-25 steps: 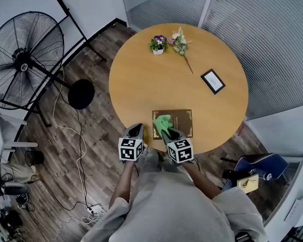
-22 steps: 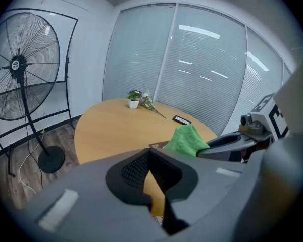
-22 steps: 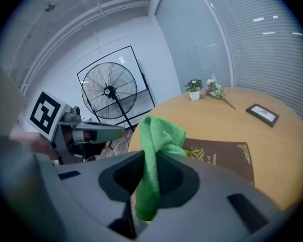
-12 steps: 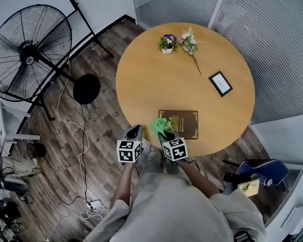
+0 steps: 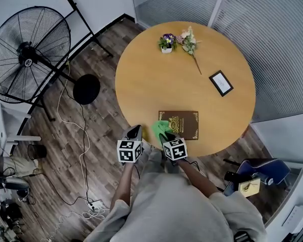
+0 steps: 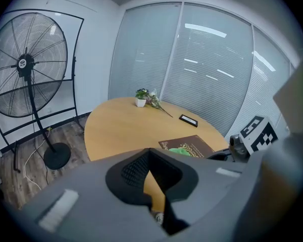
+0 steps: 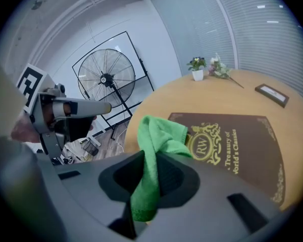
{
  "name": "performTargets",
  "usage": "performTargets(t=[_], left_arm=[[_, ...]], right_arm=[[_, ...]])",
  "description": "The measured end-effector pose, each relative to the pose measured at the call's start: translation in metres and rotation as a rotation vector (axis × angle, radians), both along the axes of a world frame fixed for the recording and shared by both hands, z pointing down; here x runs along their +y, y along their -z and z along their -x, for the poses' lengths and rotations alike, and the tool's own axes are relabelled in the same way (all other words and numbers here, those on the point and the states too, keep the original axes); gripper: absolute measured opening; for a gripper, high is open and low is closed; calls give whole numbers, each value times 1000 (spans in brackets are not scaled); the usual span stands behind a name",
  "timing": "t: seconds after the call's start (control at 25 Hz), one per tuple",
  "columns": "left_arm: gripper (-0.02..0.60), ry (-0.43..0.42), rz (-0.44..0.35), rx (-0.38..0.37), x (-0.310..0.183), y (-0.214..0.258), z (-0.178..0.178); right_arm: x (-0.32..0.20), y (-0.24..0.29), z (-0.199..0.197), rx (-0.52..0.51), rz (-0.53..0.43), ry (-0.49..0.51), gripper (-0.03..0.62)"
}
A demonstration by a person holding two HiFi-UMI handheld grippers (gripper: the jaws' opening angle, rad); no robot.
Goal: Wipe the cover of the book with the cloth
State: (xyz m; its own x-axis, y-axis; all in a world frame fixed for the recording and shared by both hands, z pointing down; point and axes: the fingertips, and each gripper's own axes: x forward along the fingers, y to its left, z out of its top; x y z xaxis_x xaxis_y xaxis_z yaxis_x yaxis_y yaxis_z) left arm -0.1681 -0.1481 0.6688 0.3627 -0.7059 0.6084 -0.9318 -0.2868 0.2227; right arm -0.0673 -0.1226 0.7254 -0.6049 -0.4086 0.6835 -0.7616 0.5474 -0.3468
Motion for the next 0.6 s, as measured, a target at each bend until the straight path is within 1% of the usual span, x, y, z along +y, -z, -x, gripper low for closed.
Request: performTargets(t=[0.24, 0.6], left_arm=[[8, -36, -3, 4, -9, 1, -15], [8, -87, 2, 8, -17, -1, -36]], right_arm=[[-1, 0, -7, -5, 6, -5, 72], [-6, -1, -36, 3, 9, -62, 72]])
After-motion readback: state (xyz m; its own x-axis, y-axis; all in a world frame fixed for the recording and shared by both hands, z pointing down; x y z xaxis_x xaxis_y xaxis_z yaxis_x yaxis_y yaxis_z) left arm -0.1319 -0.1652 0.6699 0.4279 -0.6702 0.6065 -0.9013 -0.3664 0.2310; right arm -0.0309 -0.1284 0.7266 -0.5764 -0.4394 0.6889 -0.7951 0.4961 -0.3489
